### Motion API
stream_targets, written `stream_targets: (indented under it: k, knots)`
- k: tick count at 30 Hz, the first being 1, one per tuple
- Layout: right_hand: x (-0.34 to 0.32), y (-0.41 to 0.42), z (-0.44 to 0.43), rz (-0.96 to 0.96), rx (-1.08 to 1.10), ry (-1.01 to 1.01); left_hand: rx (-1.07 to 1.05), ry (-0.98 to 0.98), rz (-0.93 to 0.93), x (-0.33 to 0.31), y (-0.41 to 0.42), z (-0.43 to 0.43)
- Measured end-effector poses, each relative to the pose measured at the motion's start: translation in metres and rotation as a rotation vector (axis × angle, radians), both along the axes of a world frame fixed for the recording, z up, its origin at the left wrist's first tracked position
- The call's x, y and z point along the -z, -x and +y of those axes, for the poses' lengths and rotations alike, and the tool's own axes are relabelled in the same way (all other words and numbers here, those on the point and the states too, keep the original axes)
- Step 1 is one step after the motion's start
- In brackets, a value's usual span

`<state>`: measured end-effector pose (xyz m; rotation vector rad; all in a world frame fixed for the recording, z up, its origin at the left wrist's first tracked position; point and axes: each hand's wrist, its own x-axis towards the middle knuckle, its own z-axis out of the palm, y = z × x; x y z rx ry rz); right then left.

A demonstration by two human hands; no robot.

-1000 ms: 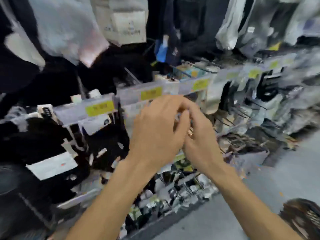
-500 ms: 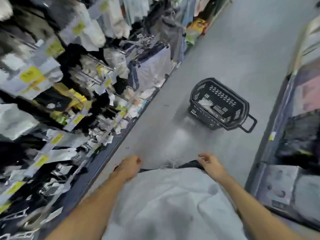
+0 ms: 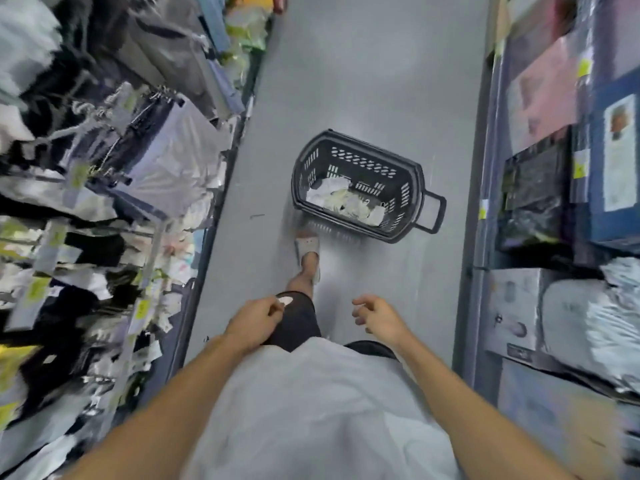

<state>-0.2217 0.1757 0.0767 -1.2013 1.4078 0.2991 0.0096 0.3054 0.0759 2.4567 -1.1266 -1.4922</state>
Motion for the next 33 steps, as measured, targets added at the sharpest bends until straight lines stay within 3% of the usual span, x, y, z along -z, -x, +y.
stream_targets:
  k: [11,15,17,23,28,33]
  knots:
    - [0.093,-0.05,-0.198,0.082,0.247,-0.032,0.542,-0.216,-0.04,0.112,-0.083,-0.293]
    - [0.172,-0.057,-0.263,0.035,0.32,-0.053,0.512,-0.126,-0.076,0.176,-0.079,-0.396]
    - [0.229,-0.061,-0.293,0.032,0.289,-0.035,0.384,-0.048,-0.043,0.221,-0.068,-0.434]
    - [0.414,-0.083,-0.357,-0.013,0.157,0.011,0.119,-0.022,-0.006,0.396,-0.032,-0.481]
    - [0.531,-0.098,-0.369,-0.014,0.146,0.056,0.229,-0.045,-0.228,0.529,-0.038,-0.473]
    - [0.606,-0.108,-0.368,-0.088,0.187,0.081,0.24,0.168,-0.285,0.606,-0.048,-0.491]
